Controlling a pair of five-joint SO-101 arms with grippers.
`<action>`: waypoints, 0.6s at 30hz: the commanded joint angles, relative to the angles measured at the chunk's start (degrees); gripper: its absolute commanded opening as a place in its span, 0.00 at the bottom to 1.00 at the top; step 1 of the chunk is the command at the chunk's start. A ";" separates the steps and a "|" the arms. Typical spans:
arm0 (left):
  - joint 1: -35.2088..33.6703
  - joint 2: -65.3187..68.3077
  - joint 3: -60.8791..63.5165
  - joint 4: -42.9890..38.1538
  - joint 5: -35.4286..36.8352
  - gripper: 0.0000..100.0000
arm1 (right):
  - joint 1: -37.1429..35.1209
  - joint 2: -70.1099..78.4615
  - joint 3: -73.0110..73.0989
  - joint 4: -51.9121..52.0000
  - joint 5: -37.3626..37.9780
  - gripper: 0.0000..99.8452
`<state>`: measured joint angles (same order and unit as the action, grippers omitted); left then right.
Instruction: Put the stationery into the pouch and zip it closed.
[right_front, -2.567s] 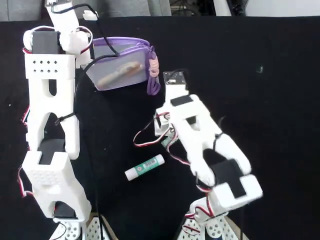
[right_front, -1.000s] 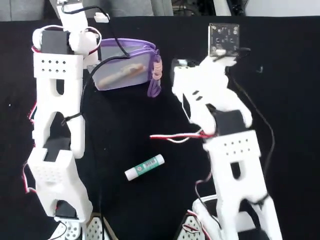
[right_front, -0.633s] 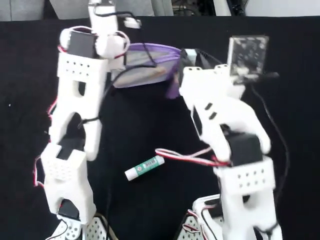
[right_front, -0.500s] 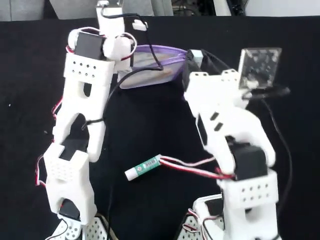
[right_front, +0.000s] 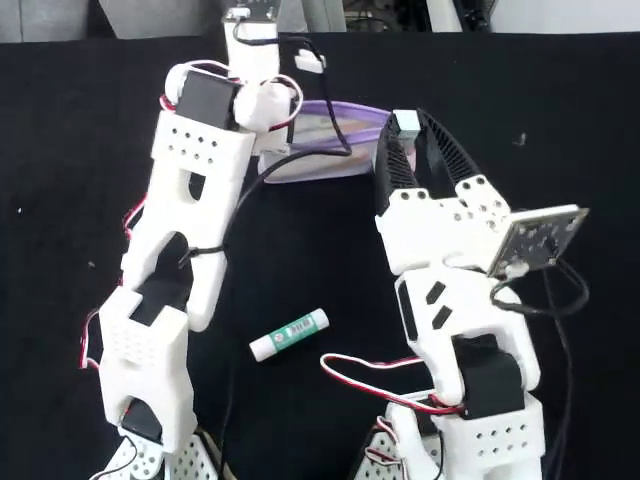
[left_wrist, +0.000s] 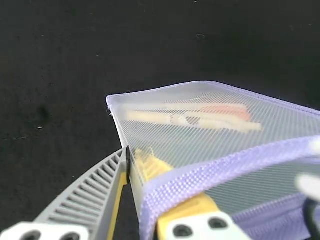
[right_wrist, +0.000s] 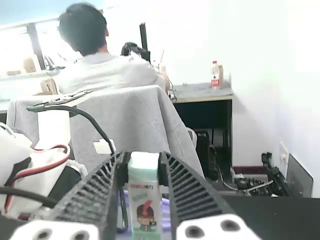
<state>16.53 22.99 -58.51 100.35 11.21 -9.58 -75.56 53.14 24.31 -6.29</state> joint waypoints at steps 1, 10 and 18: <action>3.21 -0.79 -2.07 0.53 0.88 0.03 | 0.62 -0.92 4.00 -9.23 0.26 0.01; 2.86 -0.79 -0.75 0.53 0.88 0.03 | -3.34 -0.40 8.04 -19.08 -0.79 0.01; 2.77 -0.79 -0.66 0.53 0.88 0.03 | -1.93 11.56 9.63 -27.69 -0.79 0.01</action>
<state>18.64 22.99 -58.51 100.35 11.30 -12.22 -70.73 63.08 1.45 -7.08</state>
